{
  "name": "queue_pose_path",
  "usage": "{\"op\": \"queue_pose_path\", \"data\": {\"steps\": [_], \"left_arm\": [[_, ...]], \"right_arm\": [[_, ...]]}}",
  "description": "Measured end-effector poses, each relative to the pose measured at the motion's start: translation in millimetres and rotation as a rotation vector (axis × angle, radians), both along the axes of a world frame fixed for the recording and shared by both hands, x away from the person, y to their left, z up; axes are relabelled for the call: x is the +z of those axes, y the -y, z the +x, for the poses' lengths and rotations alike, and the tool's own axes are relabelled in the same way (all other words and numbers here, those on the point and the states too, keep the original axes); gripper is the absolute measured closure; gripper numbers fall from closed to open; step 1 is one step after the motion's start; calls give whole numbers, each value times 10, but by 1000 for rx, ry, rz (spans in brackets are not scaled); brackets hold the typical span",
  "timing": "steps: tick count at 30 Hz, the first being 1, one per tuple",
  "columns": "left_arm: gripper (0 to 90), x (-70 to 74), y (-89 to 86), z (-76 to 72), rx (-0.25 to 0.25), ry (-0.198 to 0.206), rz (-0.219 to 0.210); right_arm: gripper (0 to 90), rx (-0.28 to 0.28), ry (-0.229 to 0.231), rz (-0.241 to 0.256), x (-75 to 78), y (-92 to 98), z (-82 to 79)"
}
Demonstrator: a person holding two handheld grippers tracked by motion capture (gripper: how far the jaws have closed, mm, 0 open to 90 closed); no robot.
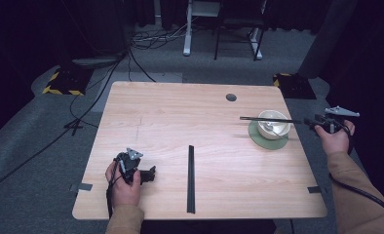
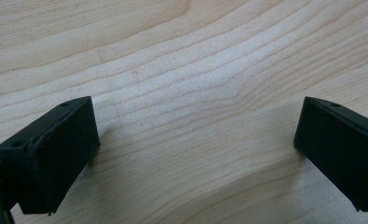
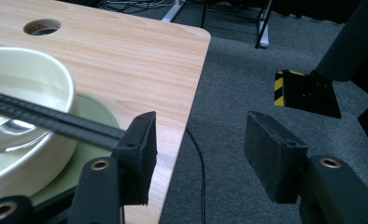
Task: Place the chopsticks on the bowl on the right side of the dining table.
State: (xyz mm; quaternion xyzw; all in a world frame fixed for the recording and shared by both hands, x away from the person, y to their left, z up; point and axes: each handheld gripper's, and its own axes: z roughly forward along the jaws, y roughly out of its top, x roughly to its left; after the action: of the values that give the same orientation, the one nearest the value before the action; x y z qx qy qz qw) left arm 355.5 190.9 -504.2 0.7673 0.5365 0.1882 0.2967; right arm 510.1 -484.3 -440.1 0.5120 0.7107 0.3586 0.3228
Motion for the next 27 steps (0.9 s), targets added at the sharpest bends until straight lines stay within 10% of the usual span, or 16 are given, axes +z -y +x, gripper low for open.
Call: {"op": "queue_pose_path", "data": {"steps": [27], "left_arm": [[1, 0, 0, 0, 0, 0, 0]], "right_arm": [[419, 28, 32, 34, 67, -36, 10]]}}
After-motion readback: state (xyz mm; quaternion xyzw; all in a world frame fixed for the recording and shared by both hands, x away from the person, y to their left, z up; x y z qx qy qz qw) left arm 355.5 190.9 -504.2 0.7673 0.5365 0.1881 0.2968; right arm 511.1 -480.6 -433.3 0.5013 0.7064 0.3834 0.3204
